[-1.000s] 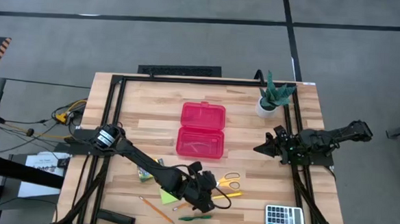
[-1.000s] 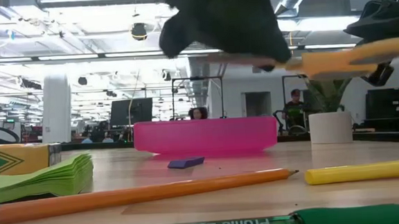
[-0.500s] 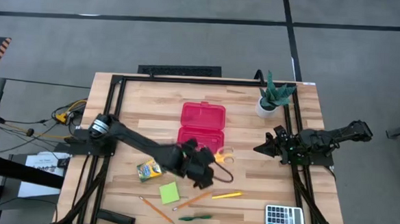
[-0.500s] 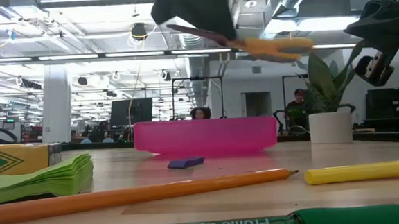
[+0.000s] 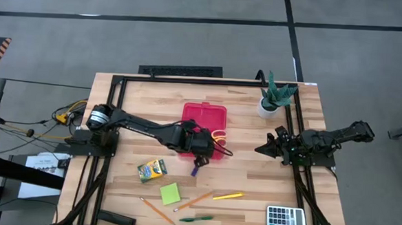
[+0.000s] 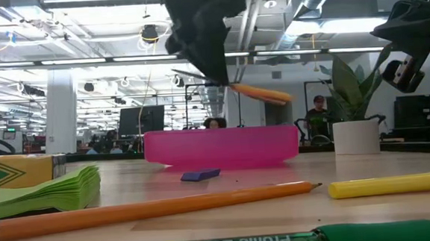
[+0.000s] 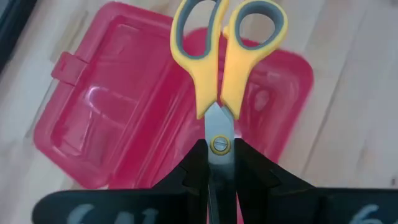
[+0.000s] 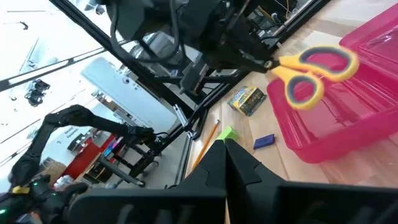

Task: Pack school essentials
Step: Put the yellow scissors into the supply box

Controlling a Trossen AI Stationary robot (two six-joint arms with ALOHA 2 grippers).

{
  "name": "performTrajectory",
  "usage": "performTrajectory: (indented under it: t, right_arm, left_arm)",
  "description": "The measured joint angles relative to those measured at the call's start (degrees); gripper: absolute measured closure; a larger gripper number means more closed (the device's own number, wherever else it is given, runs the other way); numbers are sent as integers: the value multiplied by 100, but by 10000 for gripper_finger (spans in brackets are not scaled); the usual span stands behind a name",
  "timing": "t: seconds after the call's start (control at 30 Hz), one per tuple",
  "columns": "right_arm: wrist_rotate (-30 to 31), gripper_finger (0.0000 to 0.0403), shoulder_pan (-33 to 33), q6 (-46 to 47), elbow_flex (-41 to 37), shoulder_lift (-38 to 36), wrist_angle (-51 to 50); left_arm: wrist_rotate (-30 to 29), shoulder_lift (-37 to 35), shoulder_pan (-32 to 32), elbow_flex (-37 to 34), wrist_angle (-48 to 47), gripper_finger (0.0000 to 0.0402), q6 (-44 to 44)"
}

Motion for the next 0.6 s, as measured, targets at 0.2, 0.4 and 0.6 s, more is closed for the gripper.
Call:
performTrajectory:
  t: [0.2, 0.4, 0.6]
  right_arm:
    - [0, 396, 0, -136, 2, 4, -27]
    - [2, 396, 0, -151, 2, 4, -36]
    - [2, 396, 0, -151, 2, 4, -41]
  left_arm:
    - [-7, -392, 21, -1028, 963, 366, -85]
    - [293, -432, 58, -1765, 1812, 363, -192]
    - [411, -413, 127, -2067, 2018, 361, -235]
